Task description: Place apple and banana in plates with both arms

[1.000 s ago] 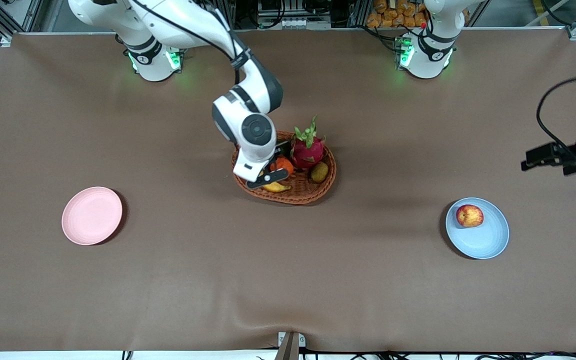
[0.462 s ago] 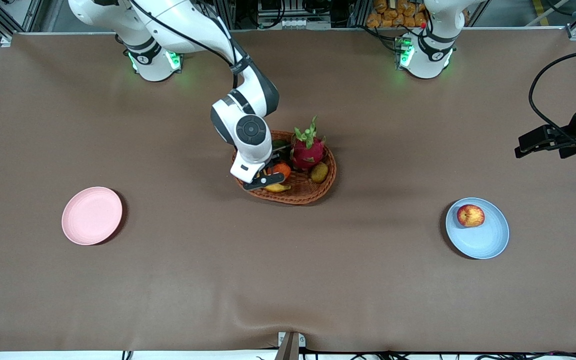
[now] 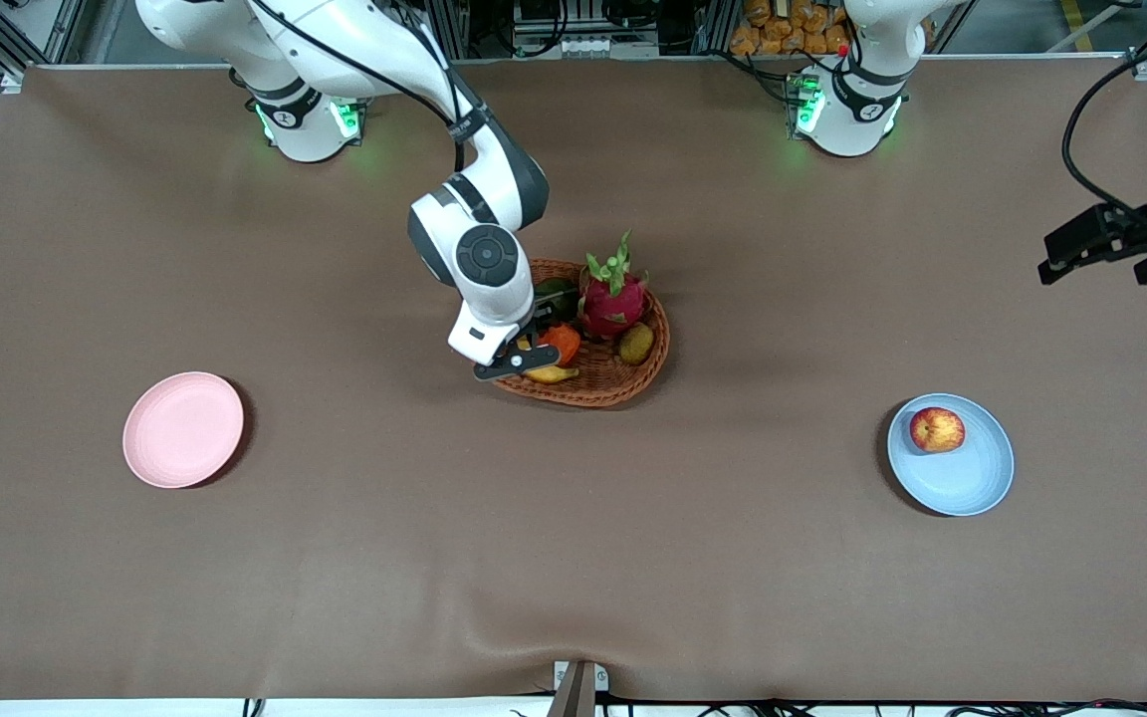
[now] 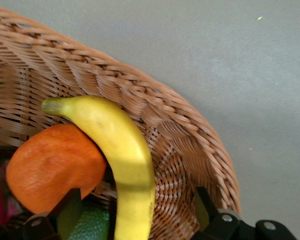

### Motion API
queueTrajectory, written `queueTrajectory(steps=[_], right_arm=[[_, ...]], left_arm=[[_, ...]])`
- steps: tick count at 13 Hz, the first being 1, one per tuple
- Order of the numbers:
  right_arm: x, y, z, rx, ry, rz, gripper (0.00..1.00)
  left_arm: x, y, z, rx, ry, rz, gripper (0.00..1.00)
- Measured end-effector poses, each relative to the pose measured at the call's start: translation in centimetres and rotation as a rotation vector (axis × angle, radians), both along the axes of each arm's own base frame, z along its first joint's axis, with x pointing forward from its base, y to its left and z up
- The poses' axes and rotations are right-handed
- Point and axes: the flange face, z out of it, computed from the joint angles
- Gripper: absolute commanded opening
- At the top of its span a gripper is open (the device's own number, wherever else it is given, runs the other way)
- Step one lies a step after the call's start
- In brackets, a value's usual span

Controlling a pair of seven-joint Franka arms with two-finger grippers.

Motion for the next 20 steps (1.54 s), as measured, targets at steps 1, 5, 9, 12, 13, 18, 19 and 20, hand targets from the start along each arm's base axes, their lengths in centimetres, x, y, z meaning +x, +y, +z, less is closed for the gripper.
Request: queueTrajectory(steps=[1, 5, 9, 12, 13, 18, 19, 20], right_arm=[[0.0, -0.3, 0.4, 0.002, 0.000, -0.001, 0.91], [-0.7, -1.4, -0.9, -0.012, 0.018, 0.006, 0.79], [-1.3, -1.7, -2.1, 0.004, 0.014, -0.007, 0.79], [-2.1, -0.5, -2.4, 0.061, 0.028, -0.039, 0.79], [-2.5, -0.1, -2.6, 0.066, 0.026, -0.035, 0.79], [-2.4, -0.4, -5.0, 0.062, 0.010, -0.043, 0.79], [-2.3, -0.6, -5.3, 0.060, 0.011, -0.046, 0.78], [-2.2, -0.7, -5.5, 0.058, 0.012, -0.048, 0.54]], left_arm=[[-0.2, -0.2, 0.3, 0.002, -0.005, -0.001, 1.00], [-0.6, -2.1, 0.0, 0.049, 0.003, -0.028, 1.00], [-3.1, -1.5, -0.4, 0.073, 0.030, -0.010, 1.00], [-5.1, -1.1, -0.8, 0.081, 0.033, 0.001, 1.00], [-5.5, -0.9, -1.0, 0.077, 0.033, 0.008, 1.00], [-5.6, -0.1, -1.8, 0.063, 0.033, 0.024, 1.00], [-5.6, -0.2, -1.9, 0.063, 0.032, 0.022, 1.00], [-5.5, -0.4, -2.0, 0.066, 0.032, 0.020, 1.00]])
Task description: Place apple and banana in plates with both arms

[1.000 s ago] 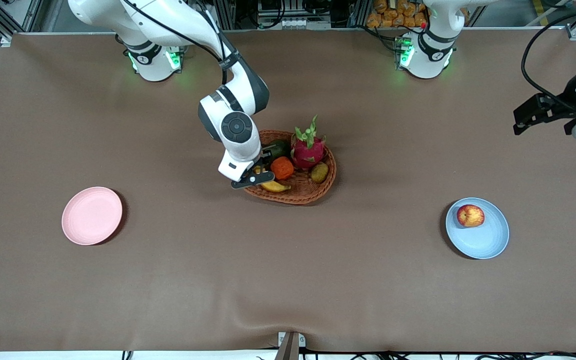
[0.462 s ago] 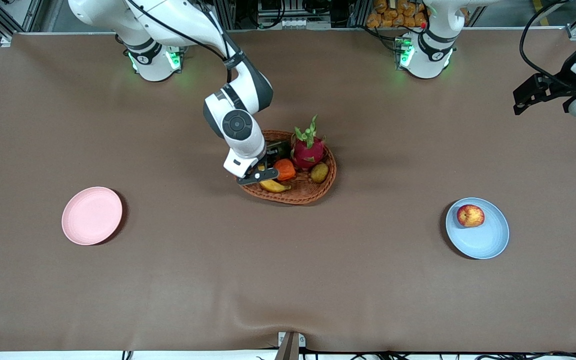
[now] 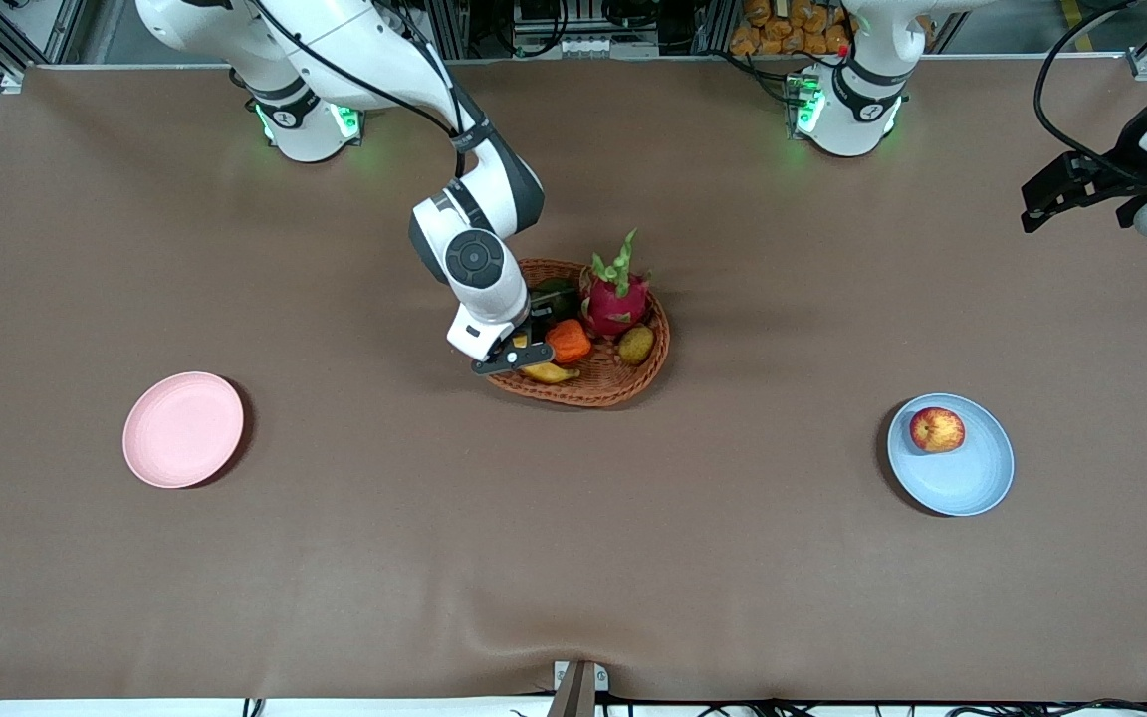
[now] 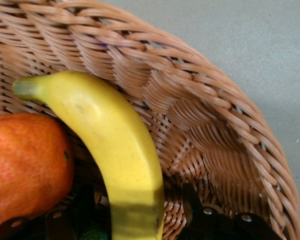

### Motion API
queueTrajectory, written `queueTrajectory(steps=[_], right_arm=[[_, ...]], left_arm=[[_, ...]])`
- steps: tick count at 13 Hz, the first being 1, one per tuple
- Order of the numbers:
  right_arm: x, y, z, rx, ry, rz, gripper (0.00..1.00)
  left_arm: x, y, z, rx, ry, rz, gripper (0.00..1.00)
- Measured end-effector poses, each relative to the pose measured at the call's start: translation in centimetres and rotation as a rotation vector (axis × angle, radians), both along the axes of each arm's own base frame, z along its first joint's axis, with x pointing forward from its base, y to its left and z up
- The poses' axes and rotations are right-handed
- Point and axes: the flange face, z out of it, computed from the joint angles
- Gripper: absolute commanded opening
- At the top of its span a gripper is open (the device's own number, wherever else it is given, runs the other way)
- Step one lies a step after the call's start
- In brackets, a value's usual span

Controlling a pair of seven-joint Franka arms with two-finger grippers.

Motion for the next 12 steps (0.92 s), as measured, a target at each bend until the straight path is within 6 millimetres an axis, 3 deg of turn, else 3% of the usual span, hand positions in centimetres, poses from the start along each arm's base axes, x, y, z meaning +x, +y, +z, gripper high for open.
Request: queueTrajectory(steps=[1, 2, 6, 8, 12], right_arm=[[0.0, -0.1, -0.1, -0.001, 0.001, -0.001, 0.19], [0.0, -0.1, -0.1, -0.001, 0.001, -0.001, 0.01], [0.2, -0.2, 0.2, 0.002, -0.002, -0.008, 0.00], [0.5, 0.1, 1.6, 0.007, 0.006, -0.008, 0.00], [1.8, -0.6, 9.5, 0.029, 0.030, -0.018, 0.00]], left_arm=[[0.0, -0.1, 0.0, 0.002, 0.000, -0.001, 1.00], [0.1, -0.2, -0.1, 0.004, -0.001, 0.000, 1.00], [0.1, -0.2, -0.1, 0.005, -0.002, -0.001, 1.00], [0.1, -0.2, -0.1, 0.005, -0.001, -0.001, 1.00], [0.1, -0.2, -0.1, 0.005, -0.001, -0.001, 1.00]])
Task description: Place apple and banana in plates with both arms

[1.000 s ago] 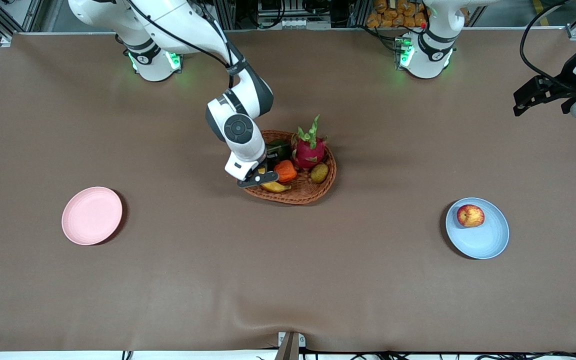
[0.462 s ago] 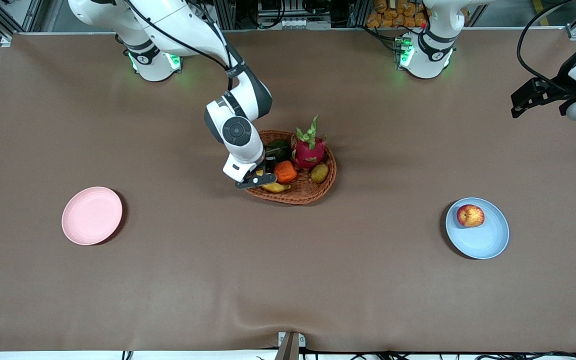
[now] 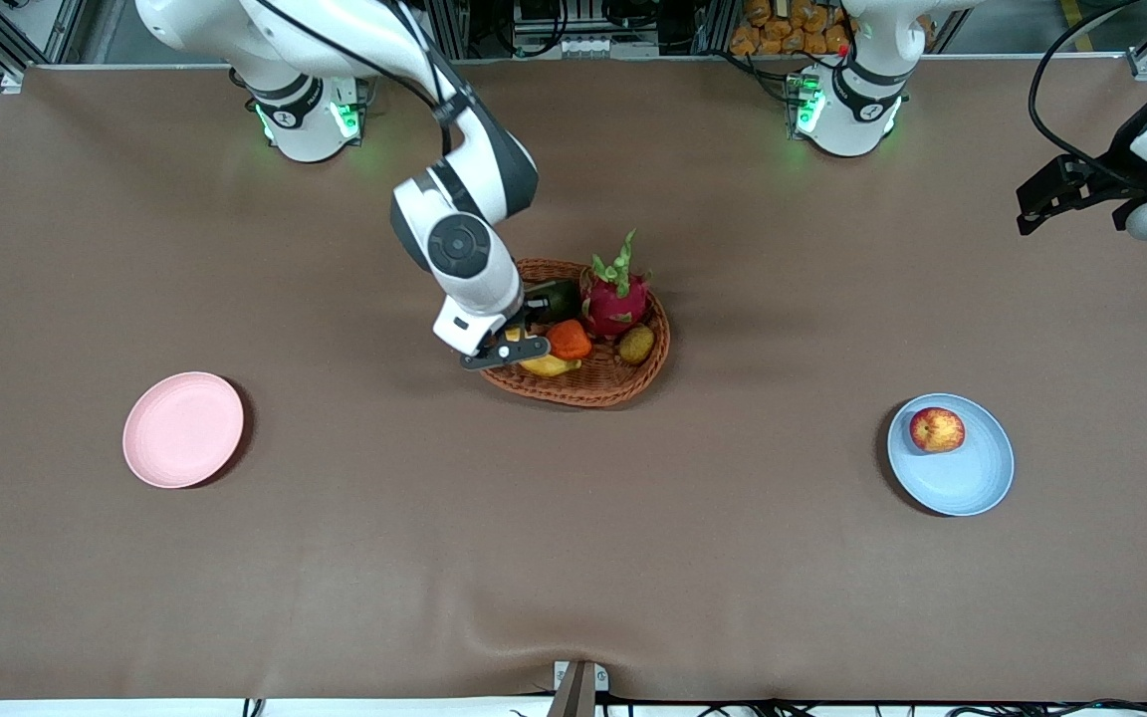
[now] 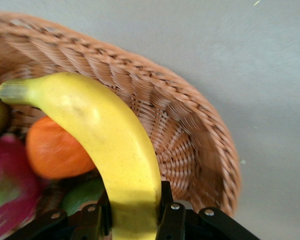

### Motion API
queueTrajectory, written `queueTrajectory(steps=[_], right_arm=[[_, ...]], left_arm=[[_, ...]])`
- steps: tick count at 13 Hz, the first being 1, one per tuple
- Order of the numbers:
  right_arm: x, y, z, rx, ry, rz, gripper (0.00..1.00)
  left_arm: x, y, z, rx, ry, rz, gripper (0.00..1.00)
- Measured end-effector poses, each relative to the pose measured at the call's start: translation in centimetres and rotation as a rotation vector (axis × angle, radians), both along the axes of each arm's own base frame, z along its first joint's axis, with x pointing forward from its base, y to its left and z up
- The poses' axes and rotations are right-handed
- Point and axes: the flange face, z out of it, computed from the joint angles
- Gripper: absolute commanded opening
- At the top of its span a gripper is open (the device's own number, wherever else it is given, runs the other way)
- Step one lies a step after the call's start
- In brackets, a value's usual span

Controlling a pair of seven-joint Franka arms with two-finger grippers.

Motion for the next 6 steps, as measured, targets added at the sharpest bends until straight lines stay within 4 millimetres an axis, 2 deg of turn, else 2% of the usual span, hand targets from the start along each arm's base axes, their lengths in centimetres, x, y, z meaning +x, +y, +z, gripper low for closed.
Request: queueTrajectory(steps=[3, 6], right_arm=[[0.7, -1.5, 4.6, 0.027, -0.012, -0.019, 0.00], [1.9, -3.4, 7.2, 0.047, -0.029, -0.052, 0.00]], left_arm=[[0.0, 0.1, 0.0, 0.000, 0.001, 0.002, 1.00], [0.0, 0.3, 0.0, 0.000, 0.003, 0.006, 1.00]])
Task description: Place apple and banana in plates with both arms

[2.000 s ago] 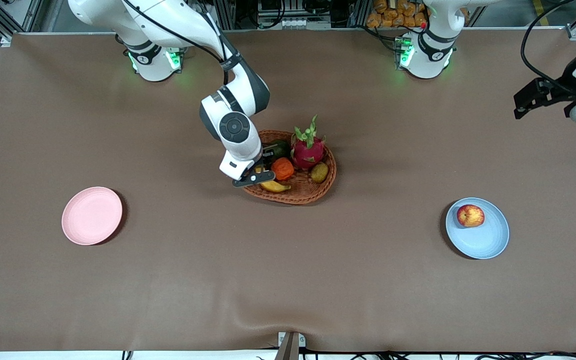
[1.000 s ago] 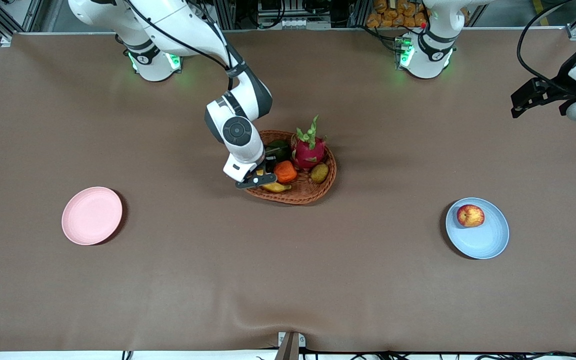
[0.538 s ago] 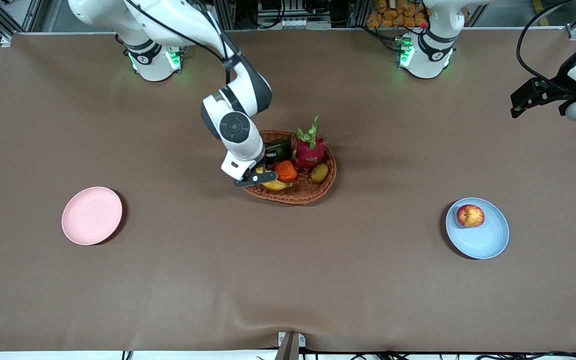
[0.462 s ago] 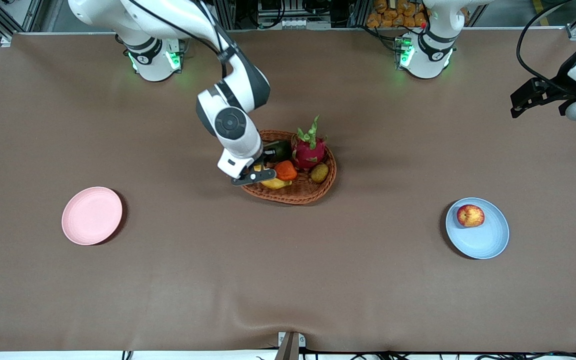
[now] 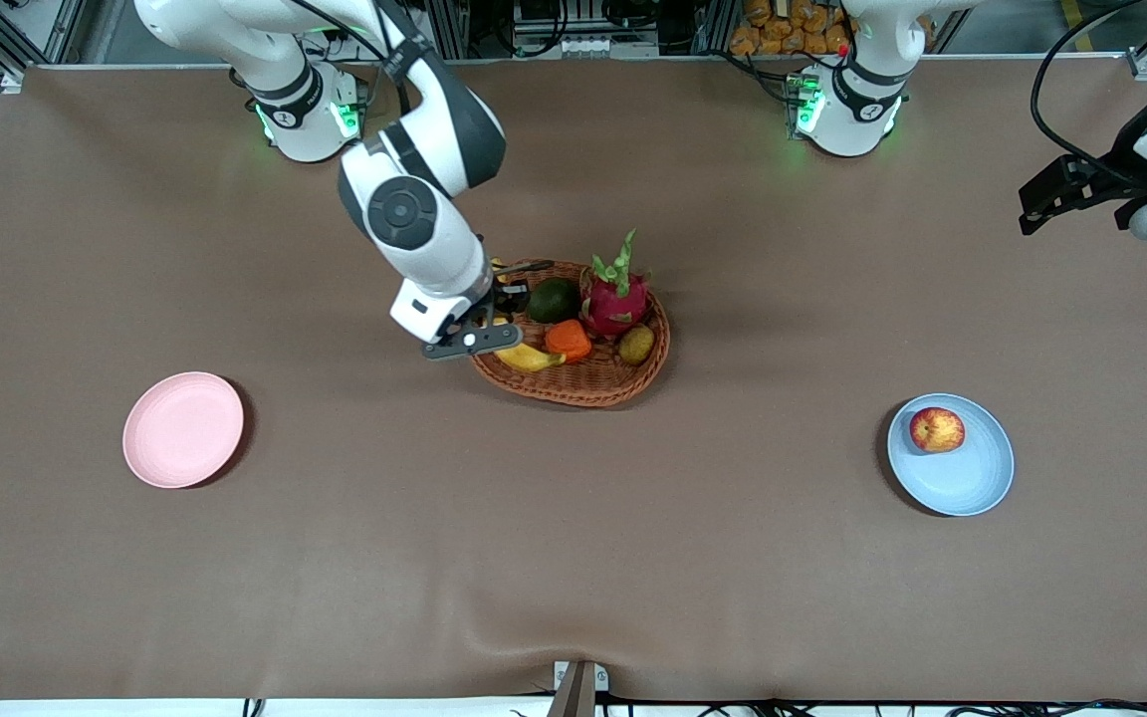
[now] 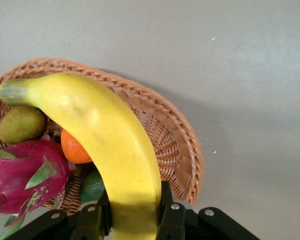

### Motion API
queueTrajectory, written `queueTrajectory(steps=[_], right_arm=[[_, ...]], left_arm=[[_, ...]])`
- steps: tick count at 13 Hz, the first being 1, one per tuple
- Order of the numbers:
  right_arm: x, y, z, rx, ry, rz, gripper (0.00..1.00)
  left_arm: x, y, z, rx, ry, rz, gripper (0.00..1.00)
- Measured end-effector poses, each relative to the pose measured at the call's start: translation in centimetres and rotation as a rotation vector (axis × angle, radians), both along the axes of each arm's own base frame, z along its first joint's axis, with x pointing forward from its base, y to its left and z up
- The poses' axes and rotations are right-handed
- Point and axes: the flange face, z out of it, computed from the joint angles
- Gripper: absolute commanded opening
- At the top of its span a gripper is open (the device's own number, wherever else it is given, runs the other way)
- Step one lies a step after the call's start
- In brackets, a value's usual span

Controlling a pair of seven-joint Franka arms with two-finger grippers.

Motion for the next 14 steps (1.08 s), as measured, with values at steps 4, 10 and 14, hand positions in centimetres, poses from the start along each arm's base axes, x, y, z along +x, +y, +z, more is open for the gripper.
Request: queueTrajectory(steps=[4, 10, 14], right_arm=[[2.9, -4.8, 2.9, 0.026, -0.034, -0.087, 0.00], [9.5, -20.3, 3.7, 0.027, -0.050, -0.338, 0.00], [11.6, -34.7, 1.2, 0.003, -0.001, -0.540, 0.00]], left_arm=[[0.0, -0.2, 0.0, 0.000, 0.001, -0.003, 1.00], [-0.5, -1.4, 0.5, -0.026, -0.005, -0.020, 1.00], [-0.7, -1.3, 1.1, -0.034, -0.014, -0.016, 1.00]])
